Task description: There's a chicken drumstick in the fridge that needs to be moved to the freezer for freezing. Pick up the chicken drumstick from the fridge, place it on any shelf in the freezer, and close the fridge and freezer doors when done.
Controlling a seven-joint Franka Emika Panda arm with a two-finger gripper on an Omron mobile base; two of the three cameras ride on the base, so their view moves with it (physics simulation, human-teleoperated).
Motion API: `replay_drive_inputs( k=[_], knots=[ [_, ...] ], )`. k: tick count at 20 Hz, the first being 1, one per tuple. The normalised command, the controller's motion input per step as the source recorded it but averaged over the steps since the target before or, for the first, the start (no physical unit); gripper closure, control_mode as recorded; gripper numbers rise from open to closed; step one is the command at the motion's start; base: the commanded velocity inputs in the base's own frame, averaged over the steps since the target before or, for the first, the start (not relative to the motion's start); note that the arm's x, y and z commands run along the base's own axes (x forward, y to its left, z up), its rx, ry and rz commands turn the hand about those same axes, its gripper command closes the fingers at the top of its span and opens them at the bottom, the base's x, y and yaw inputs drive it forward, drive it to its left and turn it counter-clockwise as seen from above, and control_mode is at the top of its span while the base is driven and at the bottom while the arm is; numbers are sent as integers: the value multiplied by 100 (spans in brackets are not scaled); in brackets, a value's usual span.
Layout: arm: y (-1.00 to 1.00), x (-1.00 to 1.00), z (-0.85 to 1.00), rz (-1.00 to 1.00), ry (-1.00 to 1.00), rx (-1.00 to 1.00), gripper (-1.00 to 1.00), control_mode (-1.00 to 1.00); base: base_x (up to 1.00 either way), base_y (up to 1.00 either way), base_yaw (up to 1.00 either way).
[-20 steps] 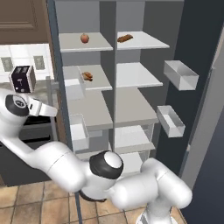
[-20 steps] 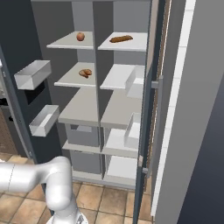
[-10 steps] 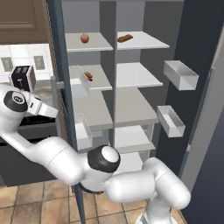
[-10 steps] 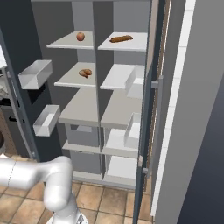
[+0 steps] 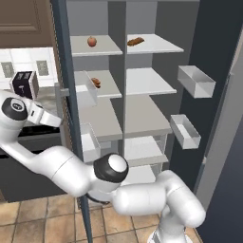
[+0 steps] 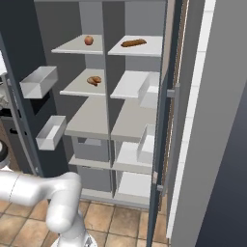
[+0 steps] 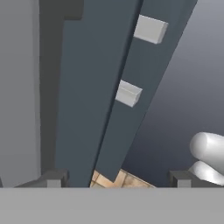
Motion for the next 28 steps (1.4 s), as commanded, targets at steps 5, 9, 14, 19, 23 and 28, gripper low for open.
replay_drive_inputs(
  k=[5,9,14,19,23,28],
  knots=[
    [0,2,0,4,0,0,-100,-100,0,0,0],
    [3,0,0,5,0,0,-100,-100,0,0,0],
    [2,-1,0,13,-8,0,-100,-100,0,0,0],
    [7,-1,1,12,-11,-1,-100,-100,0,0,0],
    [21,0,0,3,0,-2,-100,-100,0,0,0],
    [23,0,0,5,0,-1,-100,-100,0,0,0]
  ],
)
